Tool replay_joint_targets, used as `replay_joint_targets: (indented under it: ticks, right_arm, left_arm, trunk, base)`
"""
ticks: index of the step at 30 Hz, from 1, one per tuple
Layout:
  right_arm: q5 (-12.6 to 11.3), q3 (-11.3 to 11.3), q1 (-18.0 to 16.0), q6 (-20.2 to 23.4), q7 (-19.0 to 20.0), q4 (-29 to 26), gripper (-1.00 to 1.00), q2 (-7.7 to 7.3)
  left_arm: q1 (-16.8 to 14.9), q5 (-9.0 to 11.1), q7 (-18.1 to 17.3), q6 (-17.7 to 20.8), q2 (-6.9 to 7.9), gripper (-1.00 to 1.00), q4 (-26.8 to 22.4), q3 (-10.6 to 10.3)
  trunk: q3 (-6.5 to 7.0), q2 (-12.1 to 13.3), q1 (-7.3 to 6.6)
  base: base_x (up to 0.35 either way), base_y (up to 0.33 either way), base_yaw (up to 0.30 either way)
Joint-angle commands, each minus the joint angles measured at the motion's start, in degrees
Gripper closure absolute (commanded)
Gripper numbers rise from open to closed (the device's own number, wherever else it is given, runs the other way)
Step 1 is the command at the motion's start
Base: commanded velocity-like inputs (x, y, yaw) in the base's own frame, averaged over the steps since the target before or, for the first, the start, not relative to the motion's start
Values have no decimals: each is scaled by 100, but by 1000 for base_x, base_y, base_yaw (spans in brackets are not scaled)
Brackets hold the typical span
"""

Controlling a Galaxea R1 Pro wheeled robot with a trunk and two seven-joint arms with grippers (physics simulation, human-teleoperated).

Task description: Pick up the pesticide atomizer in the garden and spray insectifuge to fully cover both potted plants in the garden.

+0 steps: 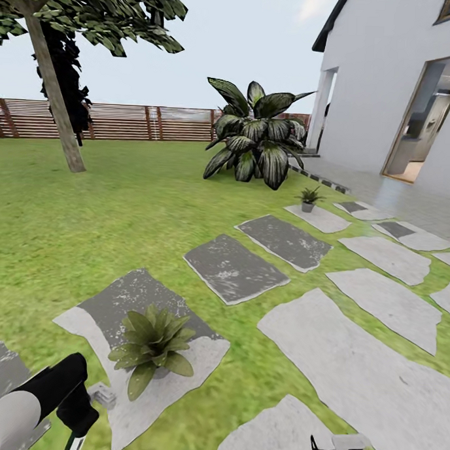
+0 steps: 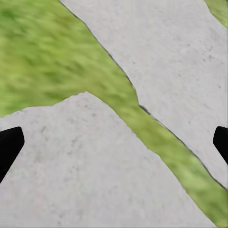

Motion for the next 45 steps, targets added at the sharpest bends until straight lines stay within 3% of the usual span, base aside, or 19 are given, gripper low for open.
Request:
replay_joint_targets:
  ticks: [1,5,7,8,10,21,32,39,45]
  right_arm:
    - [63,-19,-5,-16,-43,9,-100,0]
    - [65,-19,-5,-16,-43,16,-100,1]
    - [65,-19,-5,-16,-43,17,-100,1]
    - [65,-19,-5,-16,-43,16,-100,1]
    - [65,-19,-5,-16,-43,16,-100,0]
    - [65,-19,-5,-16,-43,15,-100,-1]
    - [65,-19,-5,-16,-43,18,-100,1]
    - [65,-19,-5,-16,-43,18,-100,1]
    - [65,-19,-5,-16,-43,16,-100,-12]
  left_arm:
    - [0,-62,-40,10,1,100,-20,0]
    - [0,-61,215,17,-5,100,-65,65]
    - [0,-61,291,19,-25,100,-101,185]
    - [1,-65,340,22,-49,100,-235,345]
    - [1,-77,412,24,-58,100,-305,407]
    - [1,-79,566,19,-148,100,-305,419]
    - [1,-79,572,29,-147,100,-323,434]
    - [-45,-76,552,72,-132,100,-387,669]
    - [-279,-76,533,380,-160,100,-484,690]
  trunk:
    - [-6,-2,-1]
    - [-6,-2,-1]
    - [-6,-2,-1]
    - [-6,-2,-1]
    - [-6,-2,-1]
    - [-6,-2,-1]
    - [-6,-2,-1]
    - [-6,-2,-1]
    - [-6,-2,-1]
  base:
    - [0,0,265]
    - [8,-60,274]
    - [55,-201,268]
    - [79,-248,102]
    - [84,-257,39]
    - [64,-267,12]
    - [-4,-273,252]
    - [-16,-201,262]
    - [0,-13,86]
